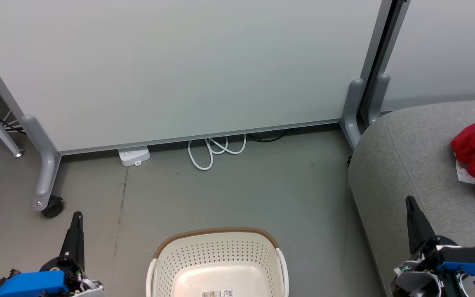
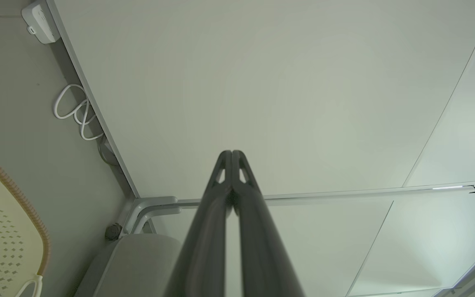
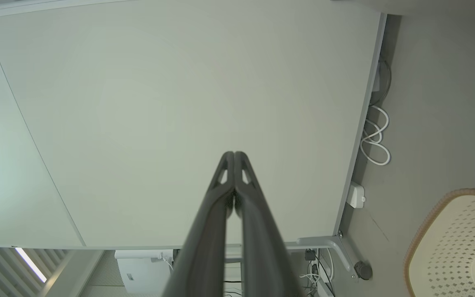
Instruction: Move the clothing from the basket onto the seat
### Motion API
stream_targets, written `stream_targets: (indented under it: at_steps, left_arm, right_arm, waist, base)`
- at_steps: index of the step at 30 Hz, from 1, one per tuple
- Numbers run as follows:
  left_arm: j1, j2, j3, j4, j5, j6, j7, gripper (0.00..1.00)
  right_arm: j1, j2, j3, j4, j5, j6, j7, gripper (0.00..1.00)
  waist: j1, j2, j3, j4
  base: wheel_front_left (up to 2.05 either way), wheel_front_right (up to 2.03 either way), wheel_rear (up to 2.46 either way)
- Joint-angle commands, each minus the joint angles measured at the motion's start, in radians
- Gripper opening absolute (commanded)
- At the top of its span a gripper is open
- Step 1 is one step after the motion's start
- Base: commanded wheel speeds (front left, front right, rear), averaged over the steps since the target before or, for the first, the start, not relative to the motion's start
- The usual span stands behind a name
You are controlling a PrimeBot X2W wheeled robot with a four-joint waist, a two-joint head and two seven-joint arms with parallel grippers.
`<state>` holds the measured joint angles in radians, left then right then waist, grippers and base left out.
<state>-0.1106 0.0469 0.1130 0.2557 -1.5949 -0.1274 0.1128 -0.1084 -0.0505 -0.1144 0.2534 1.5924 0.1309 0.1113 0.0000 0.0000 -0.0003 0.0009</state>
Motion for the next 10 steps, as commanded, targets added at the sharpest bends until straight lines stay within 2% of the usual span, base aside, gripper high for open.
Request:
stream_targets:
  at_steps: [1,10]
  left_arm:
    - [-0.011,0.006,0.005,-0.006,-0.011,-0.006,0.003,0.00]
    - [-0.011,0.006,0.006,-0.006,-0.017,-0.006,0.006,0.00]
  right_arm:
    - [-0.014,0.001,-0.003,-0.004,0.015,0.000,0.006,0.00]
    - [-0.012,0.001,-0.003,-0.004,0.020,0.000,0.007,0.00]
  waist:
    - [0.0000,0.0000,0.000,0.000]
    - [0.0000,0.0000,0.001,-0.001]
  base:
    - [0.00,0.00,0.00]
    - [0.00,0.00,0.00]
